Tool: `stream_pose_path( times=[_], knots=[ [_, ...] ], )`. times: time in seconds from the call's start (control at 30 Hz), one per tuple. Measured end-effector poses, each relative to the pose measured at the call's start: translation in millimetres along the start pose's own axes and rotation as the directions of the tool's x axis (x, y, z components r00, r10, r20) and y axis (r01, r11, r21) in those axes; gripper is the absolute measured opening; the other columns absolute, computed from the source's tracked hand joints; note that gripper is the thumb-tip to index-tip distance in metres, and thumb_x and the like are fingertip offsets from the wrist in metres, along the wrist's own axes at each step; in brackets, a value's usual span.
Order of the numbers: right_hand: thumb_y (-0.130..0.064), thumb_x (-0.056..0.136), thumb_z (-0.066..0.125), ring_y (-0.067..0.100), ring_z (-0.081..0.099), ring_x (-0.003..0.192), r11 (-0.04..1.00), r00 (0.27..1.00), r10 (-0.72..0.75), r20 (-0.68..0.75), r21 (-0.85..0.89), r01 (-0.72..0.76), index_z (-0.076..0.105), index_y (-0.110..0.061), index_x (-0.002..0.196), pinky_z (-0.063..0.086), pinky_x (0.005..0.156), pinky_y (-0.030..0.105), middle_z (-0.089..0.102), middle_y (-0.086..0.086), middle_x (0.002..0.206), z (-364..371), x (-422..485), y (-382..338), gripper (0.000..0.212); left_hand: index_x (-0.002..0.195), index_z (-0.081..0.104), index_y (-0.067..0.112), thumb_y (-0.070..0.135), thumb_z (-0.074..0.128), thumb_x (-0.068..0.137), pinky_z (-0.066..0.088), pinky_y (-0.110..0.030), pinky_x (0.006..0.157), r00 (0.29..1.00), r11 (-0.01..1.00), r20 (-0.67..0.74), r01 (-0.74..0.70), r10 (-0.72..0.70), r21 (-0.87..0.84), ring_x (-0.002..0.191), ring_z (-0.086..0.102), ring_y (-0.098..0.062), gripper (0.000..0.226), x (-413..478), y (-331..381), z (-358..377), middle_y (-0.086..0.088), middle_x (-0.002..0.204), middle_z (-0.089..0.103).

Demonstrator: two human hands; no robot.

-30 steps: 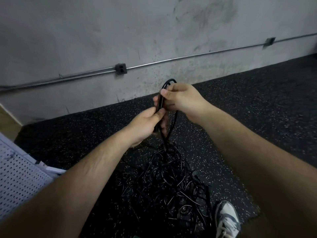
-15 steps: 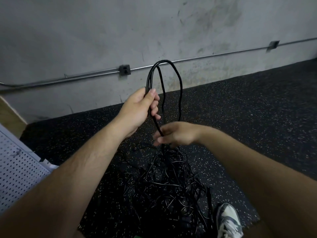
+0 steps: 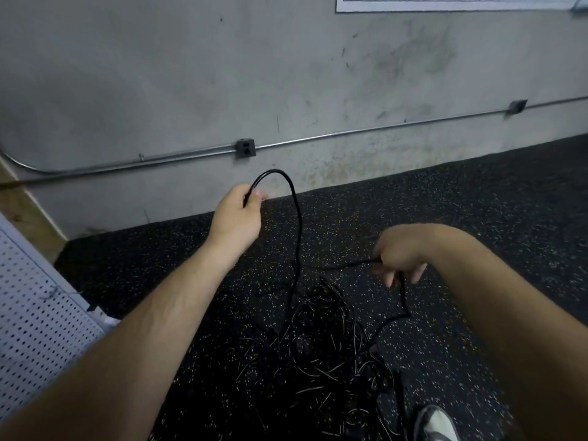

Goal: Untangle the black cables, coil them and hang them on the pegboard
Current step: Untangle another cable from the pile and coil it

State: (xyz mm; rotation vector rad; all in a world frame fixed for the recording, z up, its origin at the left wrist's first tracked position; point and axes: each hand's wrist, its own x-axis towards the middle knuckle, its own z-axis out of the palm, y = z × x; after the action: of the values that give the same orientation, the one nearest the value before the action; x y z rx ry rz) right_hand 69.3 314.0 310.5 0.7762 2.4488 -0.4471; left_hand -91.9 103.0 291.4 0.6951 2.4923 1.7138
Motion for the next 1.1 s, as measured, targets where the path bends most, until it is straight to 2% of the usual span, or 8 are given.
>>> stream_pose_path(
  times=[0.1,0.27,0.4,0.53,0.67,0.77,0.97,1.1],
  knots=[
    [-0.028,0.094,0.067,0.024,0.071,0.098,0.993,0.996,-0.075,-0.038,-0.092,0.071,0.056,-0.011,0.137,0.061,0.087,0.038,0.061,0.008,0.133,3.1,2.4,-6.4,0.048,0.105,0.065,0.022,0.035,0.045,0.108,0.048,-0.032,0.061,1.0,0.997,0.025,-0.002,0.004,-0.072,0.061,0.049,-0.009,0.025,-5.7,2.3,0.2,0.003,0.08,0.058],
    [-0.039,0.099,0.062,0.026,0.049,0.137,0.799,0.8,-0.284,-0.528,0.331,0.502,0.013,-0.029,0.161,0.043,0.112,0.042,0.037,0.003,0.16,8.0,9.2,-36.2,0.079,0.098,0.062,0.014,0.03,0.045,0.109,0.043,-0.028,0.054,0.99,0.927,0.134,0.013,0.04,-0.375,0.055,0.041,-0.012,0.026,-15.0,13.7,-2.1,0.008,0.063,0.041],
    [-0.04,0.103,0.054,0.019,0.051,0.133,0.721,0.852,-0.319,-0.416,0.476,0.503,0.03,-0.022,0.155,0.041,0.11,0.037,0.051,-0.002,0.149,27.6,27.4,-51.2,0.06,0.098,0.058,0.012,0.025,0.043,0.109,0.046,-0.027,0.053,0.983,0.793,0.171,0.05,0.068,-0.608,0.054,0.043,-0.014,0.023,-21.2,24.3,-13.2,0.003,0.066,0.045],
    [-0.027,0.109,0.043,0.018,0.067,0.107,0.664,0.843,-0.276,-0.461,0.543,0.514,0.057,-0.016,0.121,0.05,0.102,0.039,0.072,-0.006,0.11,41.6,42.0,-55.4,0.021,0.101,0.058,0.01,0.017,0.041,0.109,0.053,-0.032,0.061,0.973,0.744,0.203,0.055,0.11,-0.666,0.057,0.048,-0.015,0.019,-24.0,26.0,-22.3,0.001,0.069,0.048],
    [-0.025,0.107,0.048,0.009,0.065,0.066,0.584,0.728,-0.202,-0.655,0.516,0.627,0.044,-0.016,0.111,0.057,0.07,0.039,0.075,-0.002,0.084,31.6,32.6,-75.8,0.011,0.109,0.054,0.012,0.009,0.041,0.108,0.06,-0.04,0.07,0.979,0.789,0.19,0.062,0.07,-0.611,0.063,0.056,-0.018,0.013,-21.5,17.9,-24.5,-0.002,0.076,0.055],
    [-0.028,0.103,0.057,-0.002,0.053,0.048,0.608,0.681,-0.224,-0.697,0.446,0.656,0.05,-0.02,0.103,0.045,0.048,0.026,0.075,-0.004,0.082,28.3,24.5,-93.3,0.01,0.108,0.051,0.016,0.01,0.042,0.109,0.059,-0.038,0.071,0.989,0.824,0.137,0.031,0.057,-0.565,0.074,0.062,-0.02,0.011,-19.1,10.7,-18.6,-0.006,0.086,0.06],
    [-0.004,0.094,0.053,0.003,0.058,0.076,0.595,0.657,-0.35,-0.667,0.384,0.706,0.064,-0.014,0.113,0.039,0.06,0.009,0.069,-0.005,0.098,37.6,9.5,-114.1,0.024,0.103,0.055,0.02,0.013,0.045,0.108,0.056,-0.032,0.086,0.993,0.88,0.081,-0.034,0.082,-0.474,0.102,0.062,-0.012,0.013,-19.2,3.3,-4.5,-0.001,0.107,0.072],
    [0.002,0.091,0.05,0.009,0.063,0.078,0.585,0.604,-0.454,-0.655,0.292,0.757,0.071,-0.016,0.116,0.048,0.066,0.018,0.072,-0.002,0.098,44.0,0.5,-116.5,0.037,0.107,0.06,0.021,0.013,0.042,0.109,0.046,-0.021,0.105,0.976,0.921,0.075,-0.167,0.205,-0.352,0.112,0.064,0.002,0.019,-24.0,4.3,-8.8,0.009,0.11,0.075]
  ],
)
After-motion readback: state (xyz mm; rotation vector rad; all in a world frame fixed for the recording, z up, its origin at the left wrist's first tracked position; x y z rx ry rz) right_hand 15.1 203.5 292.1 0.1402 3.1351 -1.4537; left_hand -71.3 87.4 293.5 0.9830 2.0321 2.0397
